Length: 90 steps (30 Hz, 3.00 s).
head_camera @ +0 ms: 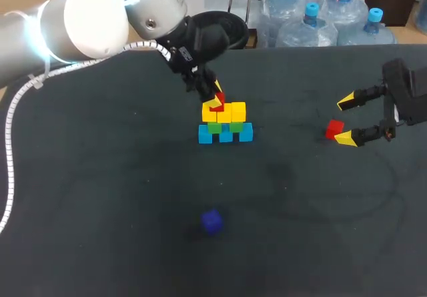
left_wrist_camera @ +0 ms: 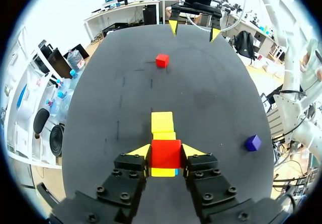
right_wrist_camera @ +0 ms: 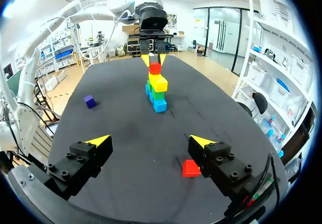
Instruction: Place the blue cubes, place green cubes on the blue cubes, place the yellow cubes on the green cubes, then place the red cubes on the yellow cubes, and place purple cube on the red cubes.
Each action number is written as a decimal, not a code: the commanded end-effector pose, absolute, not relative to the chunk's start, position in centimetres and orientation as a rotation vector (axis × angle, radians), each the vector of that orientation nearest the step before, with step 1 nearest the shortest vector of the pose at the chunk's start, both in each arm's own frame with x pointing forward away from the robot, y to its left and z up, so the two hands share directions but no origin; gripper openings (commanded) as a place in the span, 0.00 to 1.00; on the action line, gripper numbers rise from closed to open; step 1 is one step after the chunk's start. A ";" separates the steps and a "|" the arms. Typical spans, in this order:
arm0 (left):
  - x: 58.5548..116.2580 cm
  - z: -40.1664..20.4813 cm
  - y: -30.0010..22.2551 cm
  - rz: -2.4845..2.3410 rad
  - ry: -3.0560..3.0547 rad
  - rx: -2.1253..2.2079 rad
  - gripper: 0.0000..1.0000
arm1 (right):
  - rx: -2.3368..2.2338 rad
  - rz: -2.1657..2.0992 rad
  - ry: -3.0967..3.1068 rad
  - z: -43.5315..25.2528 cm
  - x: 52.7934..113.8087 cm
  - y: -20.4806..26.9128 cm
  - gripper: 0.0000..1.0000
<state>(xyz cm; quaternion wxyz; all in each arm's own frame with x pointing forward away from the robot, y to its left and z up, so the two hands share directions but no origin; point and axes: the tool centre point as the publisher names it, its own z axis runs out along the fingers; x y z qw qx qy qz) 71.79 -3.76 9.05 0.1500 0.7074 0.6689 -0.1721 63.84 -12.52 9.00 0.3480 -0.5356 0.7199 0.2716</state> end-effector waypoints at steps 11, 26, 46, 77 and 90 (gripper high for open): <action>72.2 9.0 -3.8 -0.503 1.926 2.038 0.40 | -1.388 0.705 1.864 9.0 63.9 -12.5 1.00; 72.3 9.3 -3.7 -0.509 1.938 2.034 1.00 | -1.388 0.705 1.864 9.0 63.9 -12.5 1.00; 72.1 12.3 2.5 -0.342 1.862 1.999 1.00 | -1.388 0.705 1.864 9.0 63.9 -12.5 1.00; 70.2 11.8 11.6 -0.346 1.879 1.863 1.00 | -1.388 0.705 1.864 9.0 63.9 -12.5 1.00; 70.2 11.8 11.6 -0.346 1.879 1.863 1.00 | -1.405 0.423 1.930 7.4 64.7 -14.1 1.00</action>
